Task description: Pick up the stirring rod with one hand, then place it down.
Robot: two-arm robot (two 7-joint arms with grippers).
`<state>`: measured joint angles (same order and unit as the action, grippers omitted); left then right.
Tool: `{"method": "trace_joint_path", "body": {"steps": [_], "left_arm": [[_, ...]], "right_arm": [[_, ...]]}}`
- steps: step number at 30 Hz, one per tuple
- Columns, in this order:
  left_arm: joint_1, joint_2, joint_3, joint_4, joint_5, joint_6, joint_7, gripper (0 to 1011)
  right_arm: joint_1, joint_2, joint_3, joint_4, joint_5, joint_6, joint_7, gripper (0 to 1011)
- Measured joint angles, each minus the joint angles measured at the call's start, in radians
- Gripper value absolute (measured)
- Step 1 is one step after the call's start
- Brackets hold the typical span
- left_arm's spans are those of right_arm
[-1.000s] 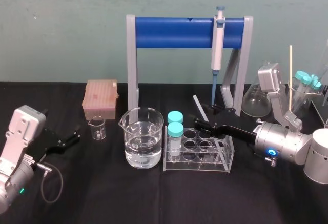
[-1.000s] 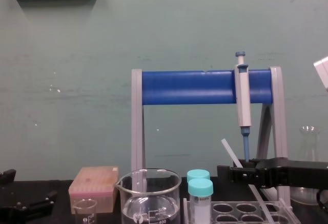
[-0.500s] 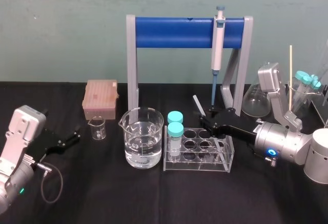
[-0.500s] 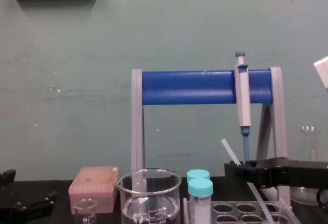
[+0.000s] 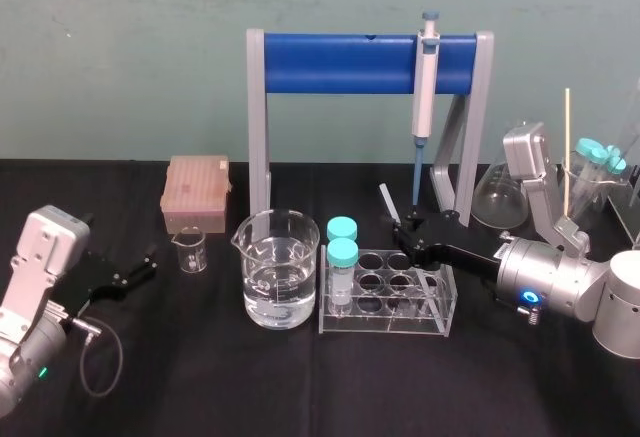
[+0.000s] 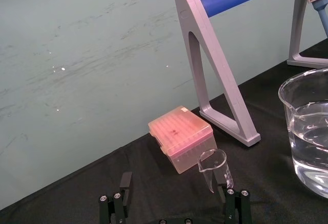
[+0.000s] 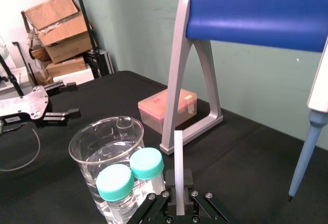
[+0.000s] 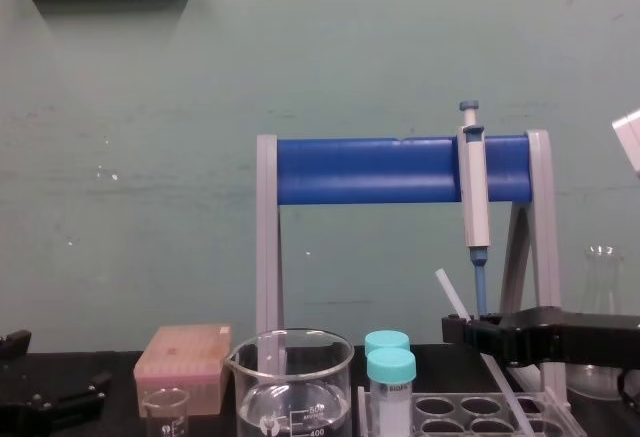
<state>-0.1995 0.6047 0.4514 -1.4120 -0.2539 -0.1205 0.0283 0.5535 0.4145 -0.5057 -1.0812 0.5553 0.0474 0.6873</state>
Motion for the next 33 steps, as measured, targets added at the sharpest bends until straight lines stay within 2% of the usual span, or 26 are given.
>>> {"method": "trace_joint_path", "body": {"steps": [5,11,15,18,20,24,27,31,33], "left_arm": [[0.000,0.000,0.000,0.000,0.000,0.000,0.000,1000],[0.000,0.000,0.000,0.000,0.000,0.000,0.000,1000],[0.000,0.000,0.000,0.000,0.000,0.000,0.000,1000],[0.000,0.000,0.000,0.000,0.000,0.000,0.000,1000],[0.000,0.000,0.000,0.000,0.000,0.000,0.000,1000],[0.000,0.000,0.000,0.000,0.000,0.000,0.000,1000],[0.000,0.000,0.000,0.000,0.000,0.000,0.000,1000],[0.000,0.000,0.000,0.000,0.000,0.000,0.000,1000],[0.000,0.000,0.000,0.000,0.000,0.000,0.000,1000]], "right_arm": [[-0.010,0.006,0.009,-0.022,-0.012,-0.037,-0.012,71],[-0.024,0.020,0.030,-0.083,-0.058,-0.114,-0.062,72],[-0.030,0.027,0.052,-0.133,-0.110,-0.186,-0.106,72],[-0.031,0.025,0.065,-0.148,-0.124,-0.224,-0.116,71],[-0.032,0.018,0.082,-0.158,-0.140,-0.288,-0.121,71],[-0.036,0.008,0.103,-0.160,-0.141,-0.355,-0.118,71],[-0.045,-0.009,0.132,-0.151,-0.115,-0.432,-0.092,71],[-0.053,-0.025,0.157,-0.129,-0.071,-0.481,-0.052,71],[-0.057,-0.031,0.167,-0.120,-0.051,-0.489,-0.035,71]]}}
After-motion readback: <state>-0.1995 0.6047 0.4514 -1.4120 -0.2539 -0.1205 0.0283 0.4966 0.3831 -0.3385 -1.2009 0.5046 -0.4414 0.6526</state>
